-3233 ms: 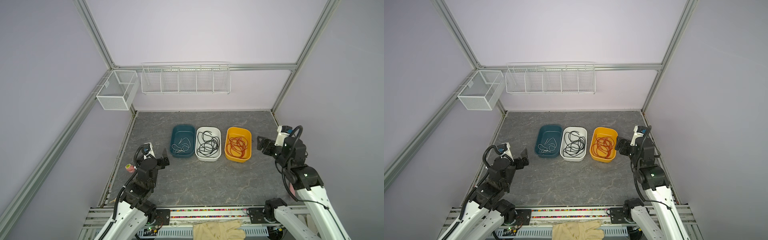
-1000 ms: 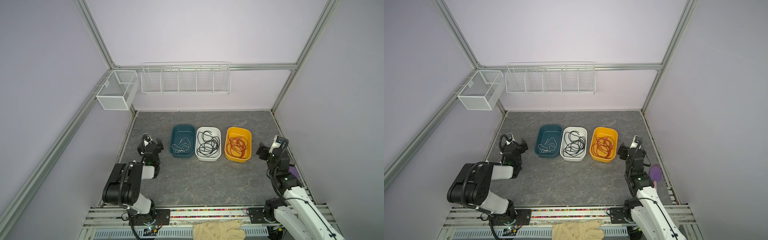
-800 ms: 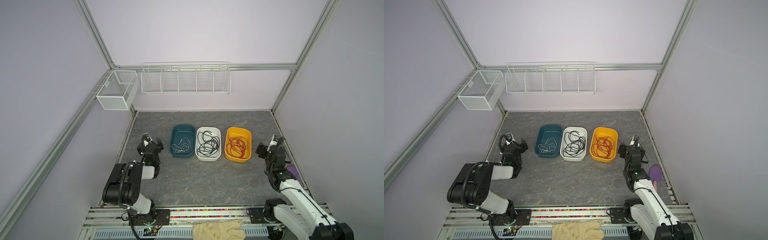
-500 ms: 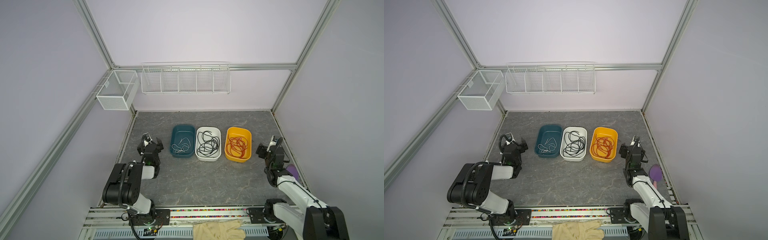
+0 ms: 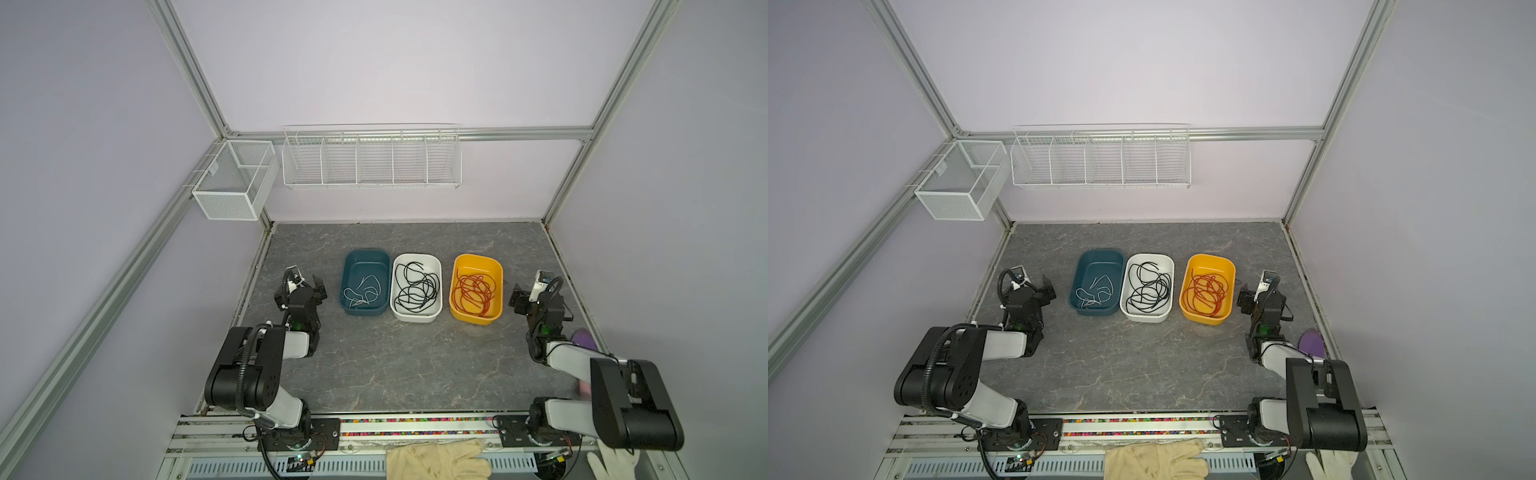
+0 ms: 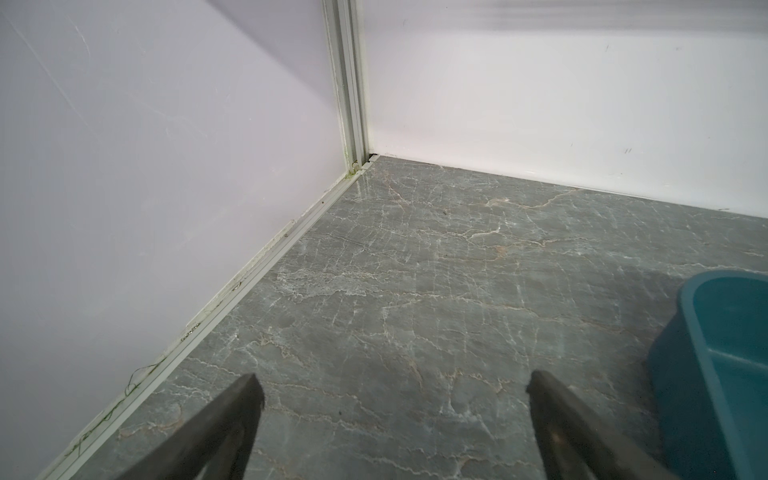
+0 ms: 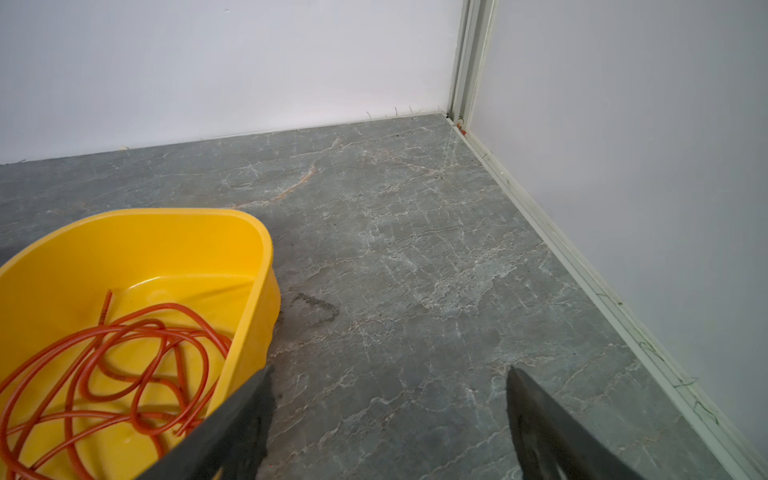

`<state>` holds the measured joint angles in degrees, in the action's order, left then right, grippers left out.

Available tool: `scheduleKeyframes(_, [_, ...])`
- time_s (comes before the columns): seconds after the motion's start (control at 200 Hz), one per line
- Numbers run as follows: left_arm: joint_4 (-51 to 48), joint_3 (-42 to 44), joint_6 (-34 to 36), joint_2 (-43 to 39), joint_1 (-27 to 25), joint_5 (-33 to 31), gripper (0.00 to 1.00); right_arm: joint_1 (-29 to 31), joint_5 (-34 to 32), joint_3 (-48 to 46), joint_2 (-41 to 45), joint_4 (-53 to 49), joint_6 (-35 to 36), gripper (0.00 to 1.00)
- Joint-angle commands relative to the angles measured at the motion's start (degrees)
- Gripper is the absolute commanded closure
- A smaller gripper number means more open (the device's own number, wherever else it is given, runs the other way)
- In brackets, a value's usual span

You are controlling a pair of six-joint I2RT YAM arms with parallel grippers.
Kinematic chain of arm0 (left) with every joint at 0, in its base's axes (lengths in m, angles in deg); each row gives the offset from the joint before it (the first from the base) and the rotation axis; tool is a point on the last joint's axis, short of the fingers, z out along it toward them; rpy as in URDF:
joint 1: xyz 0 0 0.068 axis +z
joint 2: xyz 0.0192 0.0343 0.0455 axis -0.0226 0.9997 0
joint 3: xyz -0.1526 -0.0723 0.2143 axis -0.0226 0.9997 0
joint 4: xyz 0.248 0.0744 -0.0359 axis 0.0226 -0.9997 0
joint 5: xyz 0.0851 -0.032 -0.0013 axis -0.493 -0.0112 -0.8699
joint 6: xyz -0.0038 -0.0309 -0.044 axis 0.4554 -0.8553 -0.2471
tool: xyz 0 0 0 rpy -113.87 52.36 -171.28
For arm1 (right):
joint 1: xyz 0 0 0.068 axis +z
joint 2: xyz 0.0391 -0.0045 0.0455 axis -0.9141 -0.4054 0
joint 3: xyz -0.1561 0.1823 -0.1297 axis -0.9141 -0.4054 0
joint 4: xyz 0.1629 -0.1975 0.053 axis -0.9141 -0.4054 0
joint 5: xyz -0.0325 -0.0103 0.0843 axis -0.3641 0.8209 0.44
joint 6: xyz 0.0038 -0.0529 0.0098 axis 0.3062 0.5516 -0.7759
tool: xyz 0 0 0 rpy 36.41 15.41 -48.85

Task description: Untangle the cables

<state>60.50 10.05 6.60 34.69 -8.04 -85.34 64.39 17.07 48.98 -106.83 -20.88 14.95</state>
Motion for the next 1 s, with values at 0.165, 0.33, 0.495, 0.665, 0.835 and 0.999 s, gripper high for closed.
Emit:
scheduleKeyframes(0.165, [1.5,0.5,0.9,0.4,0.4,0.6,0.01,-0.5,5.5,-1.5,-5.7,11.6,2.7,0.12])
scheduleKeyframes(0.33, [1.5,0.5,0.7,0.5,0.4,0.6,0.01,-0.5,7.2,-1.9,-9.4,15.6,3.1,0.12])
scheduleKeyframes(0.495, [1.5,0.5,0.8,0.4,0.4,0.6,0.01,-0.6,8.8,-0.5,-9.9,13.5,3.8,0.12])
scheduleKeyframes(0.665, [1.5,0.5,0.7,0.4,0.4,0.6,0.01,-0.4,9.1,3.0,-10.3,7.4,4.2,0.12])
scheduleKeyframes(0.835, [1.5,0.5,0.7,0.4,0.4,0.6,0.01,0.0,8.6,3.2,-10.4,7.4,4.4,0.12])
scheduleKeyframes(0.999, [1.5,0.5,0.8,0.4,0.4,0.6,0.01,2.4,4.2,3.5,-10.5,6.8,5.9,0.12])
